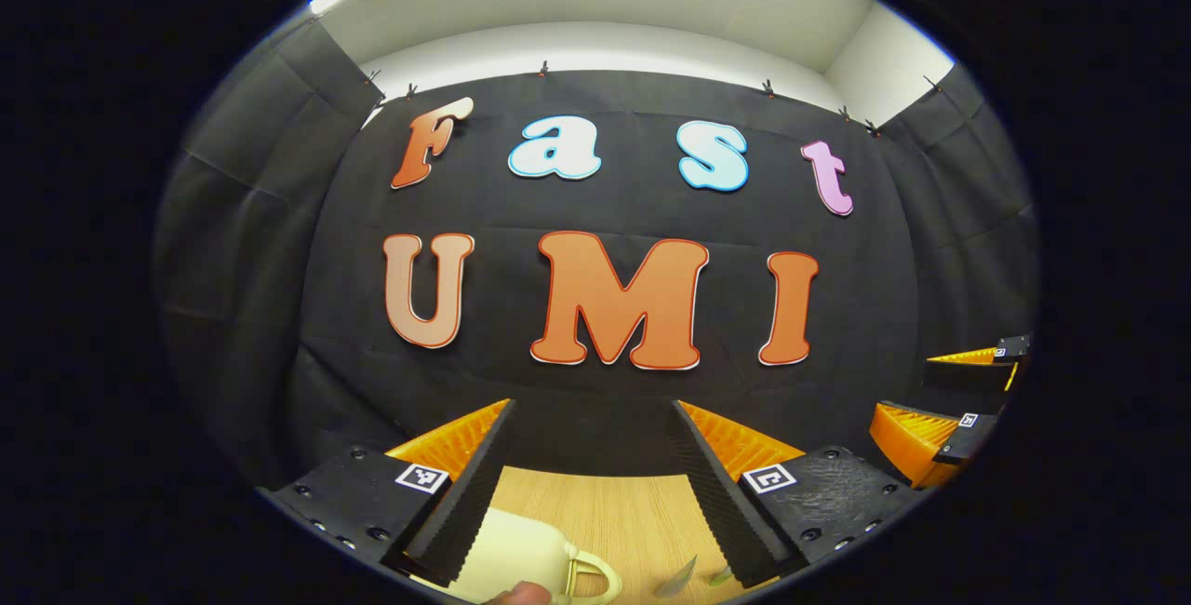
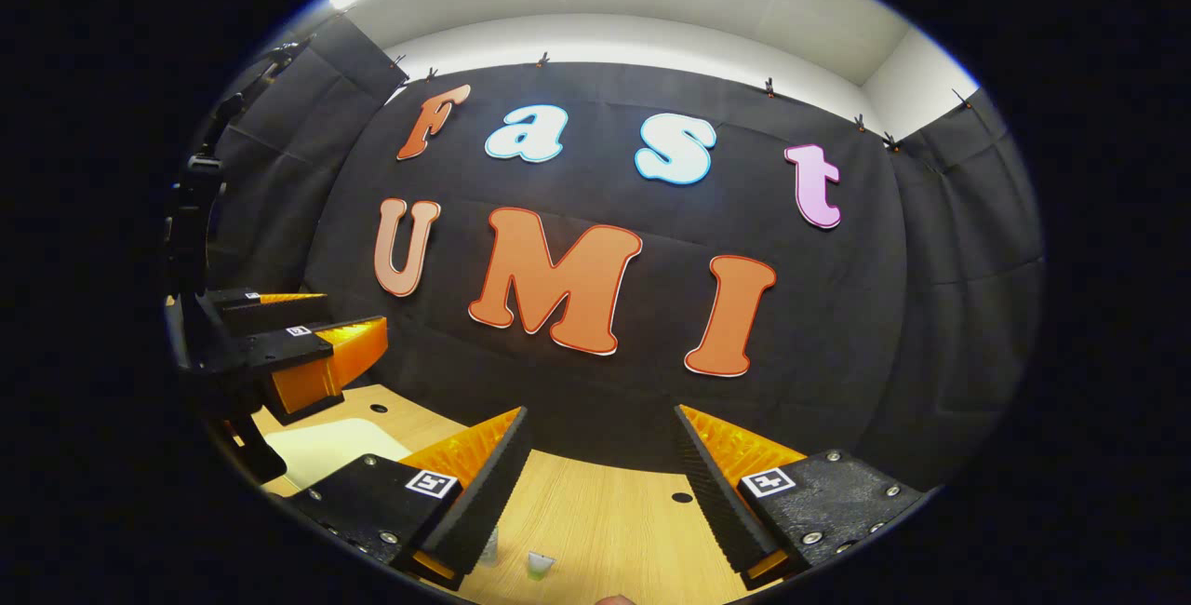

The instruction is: First open the suitcase, pack the skin care products into it, and then close the suitcase.

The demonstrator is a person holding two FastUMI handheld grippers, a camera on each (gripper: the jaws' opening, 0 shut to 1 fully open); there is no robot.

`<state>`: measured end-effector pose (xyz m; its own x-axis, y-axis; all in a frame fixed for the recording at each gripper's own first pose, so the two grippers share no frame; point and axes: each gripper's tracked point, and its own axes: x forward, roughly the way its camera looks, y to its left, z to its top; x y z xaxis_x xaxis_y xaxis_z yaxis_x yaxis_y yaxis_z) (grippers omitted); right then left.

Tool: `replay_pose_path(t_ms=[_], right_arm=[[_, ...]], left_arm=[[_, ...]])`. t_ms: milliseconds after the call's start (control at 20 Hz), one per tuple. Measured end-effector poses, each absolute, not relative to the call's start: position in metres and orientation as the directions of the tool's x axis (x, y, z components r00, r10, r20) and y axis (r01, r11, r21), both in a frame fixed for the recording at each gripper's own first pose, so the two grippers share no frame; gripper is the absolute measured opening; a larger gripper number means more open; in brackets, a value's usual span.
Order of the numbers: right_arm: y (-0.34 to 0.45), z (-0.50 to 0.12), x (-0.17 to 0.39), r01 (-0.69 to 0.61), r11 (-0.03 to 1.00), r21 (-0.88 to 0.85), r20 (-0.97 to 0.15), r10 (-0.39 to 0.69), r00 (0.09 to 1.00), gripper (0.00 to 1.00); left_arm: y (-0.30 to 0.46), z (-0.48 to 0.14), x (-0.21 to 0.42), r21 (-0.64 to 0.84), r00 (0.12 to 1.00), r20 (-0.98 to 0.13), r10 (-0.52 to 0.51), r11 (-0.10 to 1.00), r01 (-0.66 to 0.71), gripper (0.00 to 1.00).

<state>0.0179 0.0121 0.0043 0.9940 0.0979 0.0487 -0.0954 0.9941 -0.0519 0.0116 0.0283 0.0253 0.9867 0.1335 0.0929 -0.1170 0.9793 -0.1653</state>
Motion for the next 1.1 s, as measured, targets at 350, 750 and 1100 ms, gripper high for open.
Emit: replay_pose_path(t_ms=[350, 750, 1100], right_arm=[[0.006, -0.012, 0.029, -0.15, 0.987, -0.05, 0.033, 0.152, 0.988, 0.92], [-0.036, -0.024, 0.052, -0.101, 0.994, -0.048, 0.022, 0.103, 0.994, 0.92], [-0.075, -0.028, 0.063, -0.041, 0.997, -0.064, 0.022, 0.043, 0.999, 0.95]], left_arm=[[0.006, -0.009, 0.017, -0.049, 0.99, 0.001, 0.143, 0.989, -0.143, 0.94], [-0.019, -0.111, 0.015, 0.219, 0.972, -0.225, 0.07, 0.975, -0.02, 0.97], [-0.03, -0.191, 0.007, 0.421, 0.919, -0.394, 0.033, 0.895, 0.149, 0.92]])
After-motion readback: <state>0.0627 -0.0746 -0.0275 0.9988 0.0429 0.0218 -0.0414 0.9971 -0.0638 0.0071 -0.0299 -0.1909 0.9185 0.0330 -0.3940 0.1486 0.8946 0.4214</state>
